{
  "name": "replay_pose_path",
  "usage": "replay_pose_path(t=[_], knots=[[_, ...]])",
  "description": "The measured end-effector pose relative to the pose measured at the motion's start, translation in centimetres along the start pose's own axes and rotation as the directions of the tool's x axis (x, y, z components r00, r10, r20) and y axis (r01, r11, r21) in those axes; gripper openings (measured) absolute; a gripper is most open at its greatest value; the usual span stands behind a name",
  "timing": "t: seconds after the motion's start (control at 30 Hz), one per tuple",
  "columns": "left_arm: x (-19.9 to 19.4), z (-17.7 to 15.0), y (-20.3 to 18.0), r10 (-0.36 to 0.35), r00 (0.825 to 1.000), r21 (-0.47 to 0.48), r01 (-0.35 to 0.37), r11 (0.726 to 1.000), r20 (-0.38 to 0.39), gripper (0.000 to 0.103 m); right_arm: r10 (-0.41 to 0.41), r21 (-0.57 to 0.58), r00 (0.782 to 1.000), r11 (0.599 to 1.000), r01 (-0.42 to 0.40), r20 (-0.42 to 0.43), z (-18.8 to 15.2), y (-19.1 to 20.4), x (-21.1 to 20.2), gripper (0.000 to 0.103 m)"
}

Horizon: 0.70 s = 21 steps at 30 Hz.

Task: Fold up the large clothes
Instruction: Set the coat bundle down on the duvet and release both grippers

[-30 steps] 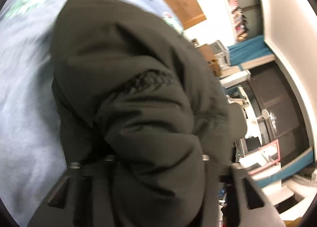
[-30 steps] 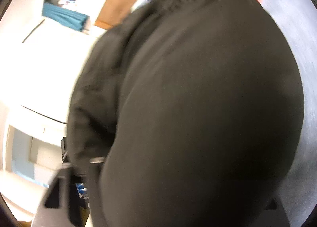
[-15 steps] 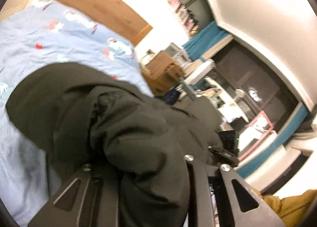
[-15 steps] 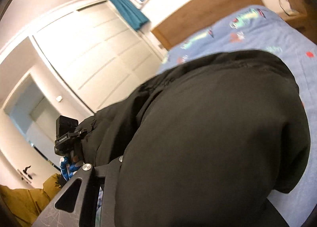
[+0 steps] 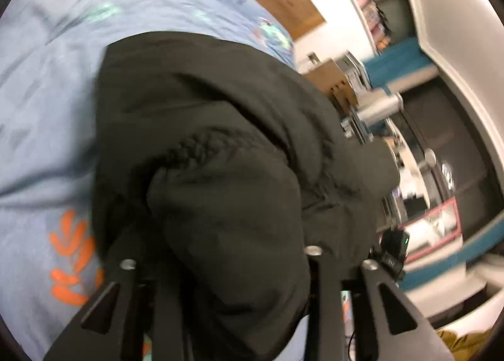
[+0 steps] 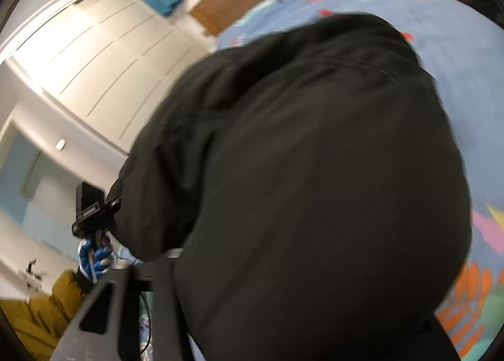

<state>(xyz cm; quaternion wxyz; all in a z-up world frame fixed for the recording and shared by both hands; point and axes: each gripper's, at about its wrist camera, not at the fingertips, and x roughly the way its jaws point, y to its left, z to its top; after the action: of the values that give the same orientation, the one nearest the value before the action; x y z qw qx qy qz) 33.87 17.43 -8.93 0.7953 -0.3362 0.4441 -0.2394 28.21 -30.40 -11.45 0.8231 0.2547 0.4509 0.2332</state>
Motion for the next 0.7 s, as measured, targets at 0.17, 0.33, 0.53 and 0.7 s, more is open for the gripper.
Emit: replay_pose_path(t=[0.17,0.33,0.53,0.7], knots=[[-1.9,-0.4,1.5,-0.013,0.999,-0.033,0.014,0.999,0.030,0.052,-0.072,0.055,0.997,0.996,0.070,0.029,-0.7,-1.5,-1.4,0.093],[-5.7,-1.1,3.8,0.014,0.997,-0.064,-0.010,0.998,0.074,0.057,-0.184,0.059,0.982,0.982,0.182,0.030,-1.2,-2.3,-4.0,0.099],[-12.0,-2.1,5.4,0.124,0.977,-0.132,-0.102,0.986,0.175,0.057,-0.347,0.047,0.934,0.938,0.344,0.083,-1.0,-1.7,-7.1,0.099],[-12.3,-3.5,-0.4,0.114,0.977,0.005,-0.117,0.993,0.179,0.057,-0.369,-0.055,0.906,0.920,0.388,0.206,0.2,4.1,-8.7,0.099]])
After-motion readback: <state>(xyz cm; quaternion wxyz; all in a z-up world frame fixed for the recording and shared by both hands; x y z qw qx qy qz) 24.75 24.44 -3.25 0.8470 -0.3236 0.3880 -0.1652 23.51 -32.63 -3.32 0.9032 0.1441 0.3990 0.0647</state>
